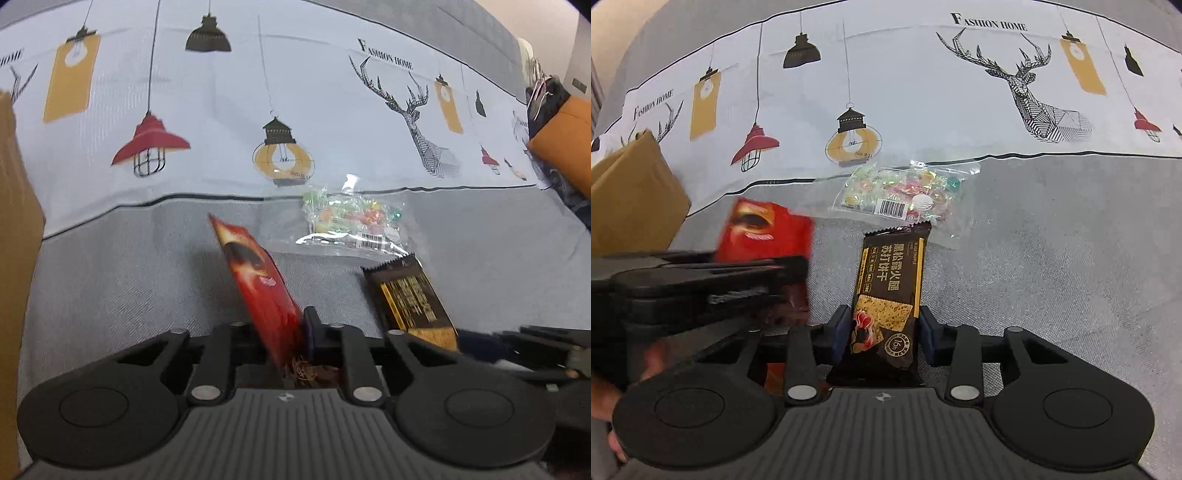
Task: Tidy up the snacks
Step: 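Lift and carry the coffee packet and biscuit bar over the box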
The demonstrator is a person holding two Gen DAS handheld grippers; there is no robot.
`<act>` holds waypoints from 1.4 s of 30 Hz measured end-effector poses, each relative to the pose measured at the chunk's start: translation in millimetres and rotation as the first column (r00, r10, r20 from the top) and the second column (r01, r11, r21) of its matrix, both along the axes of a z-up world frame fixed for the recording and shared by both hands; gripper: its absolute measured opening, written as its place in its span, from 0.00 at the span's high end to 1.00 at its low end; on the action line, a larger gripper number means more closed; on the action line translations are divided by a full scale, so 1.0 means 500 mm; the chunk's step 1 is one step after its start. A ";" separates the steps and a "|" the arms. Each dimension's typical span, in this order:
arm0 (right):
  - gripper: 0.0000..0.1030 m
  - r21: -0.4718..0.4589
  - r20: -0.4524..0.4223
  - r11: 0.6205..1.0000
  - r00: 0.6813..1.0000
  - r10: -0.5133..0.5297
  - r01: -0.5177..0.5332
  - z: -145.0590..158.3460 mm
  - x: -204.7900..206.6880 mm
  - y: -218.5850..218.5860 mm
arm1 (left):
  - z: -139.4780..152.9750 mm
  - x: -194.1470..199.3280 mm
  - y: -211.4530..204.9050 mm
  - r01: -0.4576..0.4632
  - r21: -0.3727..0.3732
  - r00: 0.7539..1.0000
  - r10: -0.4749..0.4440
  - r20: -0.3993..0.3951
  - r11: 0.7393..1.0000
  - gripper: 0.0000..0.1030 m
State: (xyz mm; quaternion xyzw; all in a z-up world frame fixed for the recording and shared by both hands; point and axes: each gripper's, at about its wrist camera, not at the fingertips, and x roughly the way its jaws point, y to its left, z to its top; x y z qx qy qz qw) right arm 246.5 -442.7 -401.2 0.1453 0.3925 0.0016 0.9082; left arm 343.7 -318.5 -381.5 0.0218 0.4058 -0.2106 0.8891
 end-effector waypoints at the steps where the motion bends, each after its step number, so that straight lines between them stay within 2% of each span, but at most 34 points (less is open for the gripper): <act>1: 0.63 0.010 0.006 1.000 1.000 -0.010 0.010 0.002 -0.001 -0.002 | 0.004 -0.003 0.006 -0.001 0.005 1.000 0.001 -0.005 1.000 0.84; 4: 0.64 0.010 0.037 1.000 0.999 -0.026 0.025 0.017 -0.007 0.001 | 0.023 -0.008 0.030 -0.021 -0.001 0.999 0.021 -0.027 1.000 0.92; 6: 0.64 0.015 0.062 0.999 0.997 -0.037 0.036 0.031 -0.011 0.002 | 0.039 -0.012 0.046 -0.040 -0.004 0.998 0.040 -0.048 0.999 0.92; 8: 0.64 0.022 0.086 0.999 0.996 -0.038 0.036 0.046 -0.019 0.007 | 0.058 -0.022 0.059 -0.038 -0.009 0.999 0.037 -0.036 0.999 0.92; 11: 0.64 0.009 0.073 1.000 0.997 -0.026 0.025 0.045 -0.020 0.020 | 0.071 -0.039 0.067 -0.028 0.030 1.000 0.028 -0.007 0.999 0.92; 15: 0.64 0.006 0.080 1.000 0.997 -0.021 0.021 0.055 -0.025 0.028 | 0.086 -0.052 0.083 -0.016 0.011 1.000 0.016 -0.023 1.000 0.92; 22: 0.64 0.077 0.181 0.997 0.983 -0.042 0.028 0.126 -0.040 0.048 | 0.183 -0.097 0.119 -0.014 0.021 0.996 0.013 0.088 1.000 0.92; 28: 0.64 0.100 0.261 0.995 0.965 -0.008 -0.019 0.210 -0.067 0.133 | 0.282 -0.142 0.201 -0.054 0.009 0.983 0.052 0.177 0.998 0.92; 33: 0.64 0.087 0.364 0.992 0.930 0.050 -0.088 0.312 -0.094 0.232 | 0.357 -0.195 0.296 -0.096 0.015 0.959 0.089 0.268 0.995 0.92; 35: 0.64 0.074 0.405 0.989 0.910 0.089 -0.129 0.356 -0.101 0.279 | 0.385 -0.214 0.341 -0.113 -0.010 0.954 0.111 0.279 0.994 0.92; 42: 0.64 0.036 0.522 0.973 0.835 0.176 -0.228 0.509 -0.131 0.421 | 0.502 -0.278 0.505 -0.204 -0.106 0.906 0.229 0.356 0.973 0.92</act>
